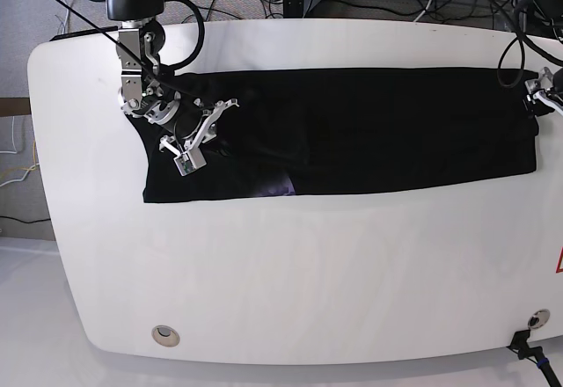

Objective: Fold the T-shirt properly
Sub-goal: 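Grasp both ends of the black strip with both grippers, then fold the strip end with the left gripper toward the middle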

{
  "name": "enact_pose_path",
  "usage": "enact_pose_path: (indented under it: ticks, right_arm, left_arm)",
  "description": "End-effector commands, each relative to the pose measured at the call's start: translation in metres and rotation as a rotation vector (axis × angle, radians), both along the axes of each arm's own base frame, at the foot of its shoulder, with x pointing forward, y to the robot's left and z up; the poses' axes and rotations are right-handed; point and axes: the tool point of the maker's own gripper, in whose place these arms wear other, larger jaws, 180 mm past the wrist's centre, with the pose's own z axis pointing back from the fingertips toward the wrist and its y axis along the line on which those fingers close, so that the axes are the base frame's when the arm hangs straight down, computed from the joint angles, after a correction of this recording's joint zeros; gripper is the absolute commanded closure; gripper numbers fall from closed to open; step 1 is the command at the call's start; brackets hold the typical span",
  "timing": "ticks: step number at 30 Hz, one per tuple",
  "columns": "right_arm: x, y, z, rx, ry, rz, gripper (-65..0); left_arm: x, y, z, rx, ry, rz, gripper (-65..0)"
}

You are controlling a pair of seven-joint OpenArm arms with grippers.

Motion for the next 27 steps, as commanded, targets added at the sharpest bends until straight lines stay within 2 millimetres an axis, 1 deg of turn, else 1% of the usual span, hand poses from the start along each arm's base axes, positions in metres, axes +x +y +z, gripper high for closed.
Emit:
enact_pose_path:
  ticks: [1, 2, 4, 7, 9, 10, 12, 17, 18, 19, 21, 23, 24, 27]
  right_arm:
    - [-0.038, -0.024, -0.043, -0.191, 0.186, 0.043, 0.0]
    - [-0.038, -0.024, -0.043, -0.19, 0.184, 0.043, 0.0]
    - [-0.037, -0.023, -0.042, -0.189, 0.183, 0.043, 0.0]
    - [-0.037, -0.023, -0.042, -0.187, 0.183, 0.042, 0.0]
    - [-0.037, -0.023, -0.042, -0.187, 0.183, 0.041, 0.0]
    - [-0.037, -0.023, -0.042, -0.187, 0.183, 0.041, 0.0]
    - [-0.038, -0.023, -0.042, -0.187, 0.184, 0.041, 0.0]
    - [-0.044, -0.026, -0.046, -0.19, 0.197, 0.038, 0.0]
    - [-0.045, -0.026, -0.046, -0.19, 0.199, 0.038, 0.0]
    - [-0.045, -0.025, -0.047, -0.188, 0.2, 0.038, 0.0]
    - [-0.046, -0.025, -0.047, -0.188, 0.201, 0.039, 0.0]
    - [-0.047, -0.024, -0.047, -0.187, 0.202, 0.041, 0.0]
    - [-0.047, -0.024, -0.047, -0.187, 0.202, 0.041, 0.0]
    - [-0.047, -0.024, -0.047, -0.187, 0.202, 0.041, 0.0]
  left_arm:
    - [0.02, -0.001, 0.015, 0.026, -0.07, -0.035, -40.9]
    - [0.022, -0.007, 0.011, 0.021, -0.072, -0.05, -40.8]
    - [0.022, -0.017, -0.001, -0.002, -0.051, -0.067, -40.8]
    - [0.032, -0.034, -0.013, -0.055, -0.059, -0.065, -40.7]
    - [0.034, -0.036, -0.015, -0.064, -0.061, -0.063, -40.4]
    - [0.035, -0.036, -0.014, -0.063, -0.067, -0.066, -38.8]
    - [0.037, -0.037, -0.013, -0.065, -0.073, -0.069, -31.3]
    - [0.043, -0.036, -0.007, -0.064, -0.115, -0.06, 0.0]
    - [0.044, -0.038, -0.005, -0.062, -0.124, -0.076, 0.0]
    - [0.047, -0.041, 0.002, -0.048, -0.145, -0.109, 0.0]
    - [0.057, -0.045, 0.023, 0.001, -0.195, -0.154, 0.0]
    - [0.055, -0.059, 0.035, 0.04, -0.214, -0.213, 0.0]
    - [0.056, -0.065, 0.047, 0.074, -0.232, -0.246, 0.0]
    - [0.052, -0.095, 0.065, 0.125, -0.252, -0.335, 0.0]
